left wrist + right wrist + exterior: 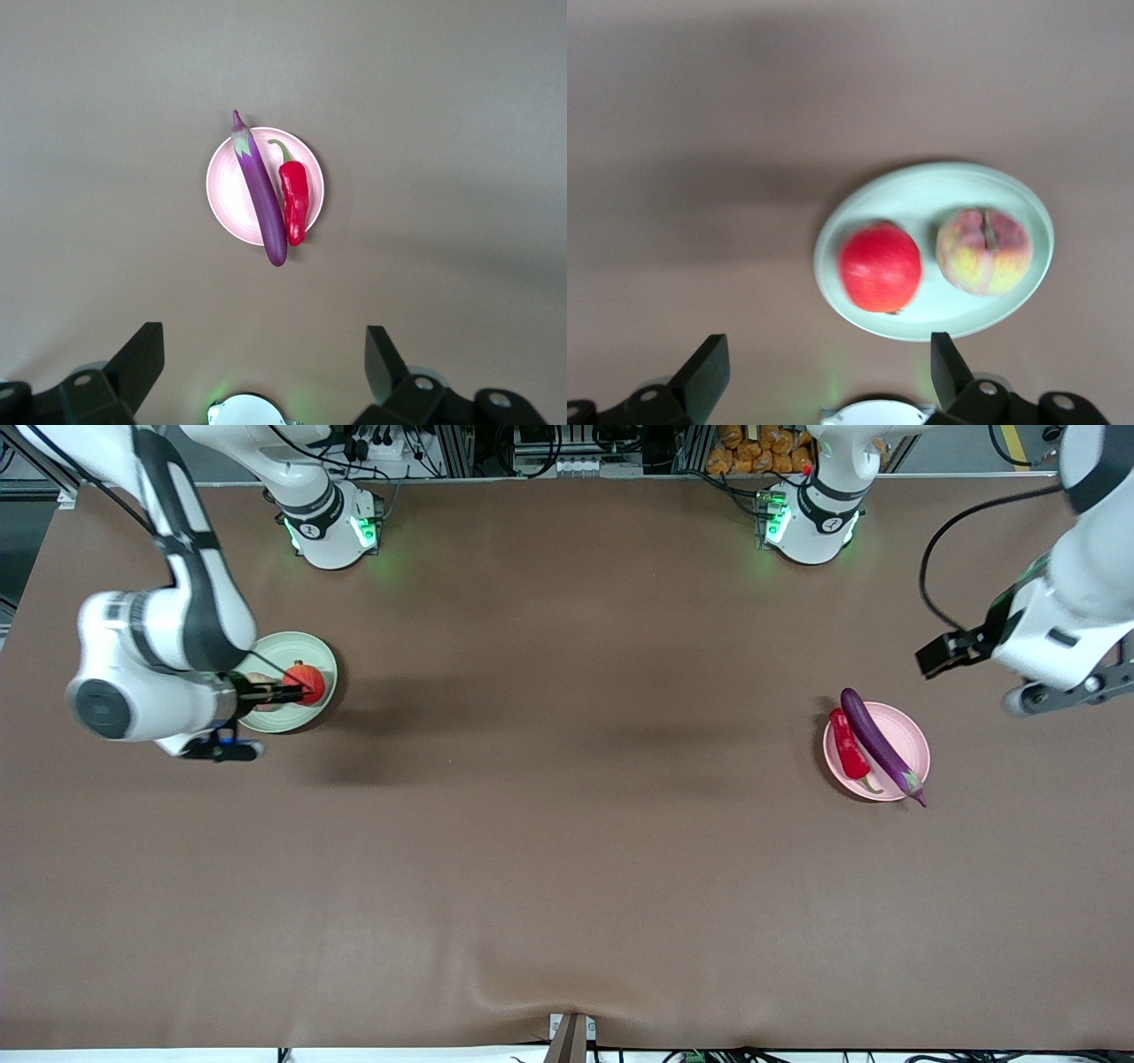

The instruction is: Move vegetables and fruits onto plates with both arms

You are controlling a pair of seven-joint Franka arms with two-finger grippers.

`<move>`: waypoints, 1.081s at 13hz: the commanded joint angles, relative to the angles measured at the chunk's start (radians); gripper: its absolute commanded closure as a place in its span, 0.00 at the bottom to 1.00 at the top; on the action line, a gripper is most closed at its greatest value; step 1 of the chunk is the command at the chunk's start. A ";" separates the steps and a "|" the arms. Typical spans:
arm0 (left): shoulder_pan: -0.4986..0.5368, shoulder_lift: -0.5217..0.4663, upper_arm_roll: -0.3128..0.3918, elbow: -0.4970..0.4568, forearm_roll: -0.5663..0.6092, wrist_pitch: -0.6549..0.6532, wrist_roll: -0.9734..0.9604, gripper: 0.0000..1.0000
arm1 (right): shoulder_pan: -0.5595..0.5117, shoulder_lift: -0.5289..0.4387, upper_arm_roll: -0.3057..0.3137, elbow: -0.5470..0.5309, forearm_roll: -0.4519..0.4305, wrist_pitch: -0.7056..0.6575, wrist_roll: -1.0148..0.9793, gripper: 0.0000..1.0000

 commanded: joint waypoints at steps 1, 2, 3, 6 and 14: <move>-0.042 -0.083 0.114 -0.048 -0.032 -0.016 0.125 0.00 | -0.025 0.063 0.049 0.324 0.013 -0.132 -0.012 0.00; -0.057 -0.112 0.139 -0.077 -0.032 -0.016 0.167 0.00 | -0.047 0.097 0.076 0.462 -0.005 -0.210 -0.012 0.00; -0.076 -0.136 0.144 -0.107 -0.030 -0.013 0.193 0.00 | -0.050 0.118 0.081 0.567 -0.021 -0.261 -0.012 0.00; -0.118 -0.144 0.159 -0.103 -0.018 0.008 0.201 0.00 | -0.047 0.109 0.089 0.735 -0.015 -0.284 -0.011 0.00; -0.131 -0.181 0.213 -0.103 -0.115 -0.041 0.283 0.00 | -0.048 -0.318 0.117 0.277 -0.022 -0.174 -0.014 0.00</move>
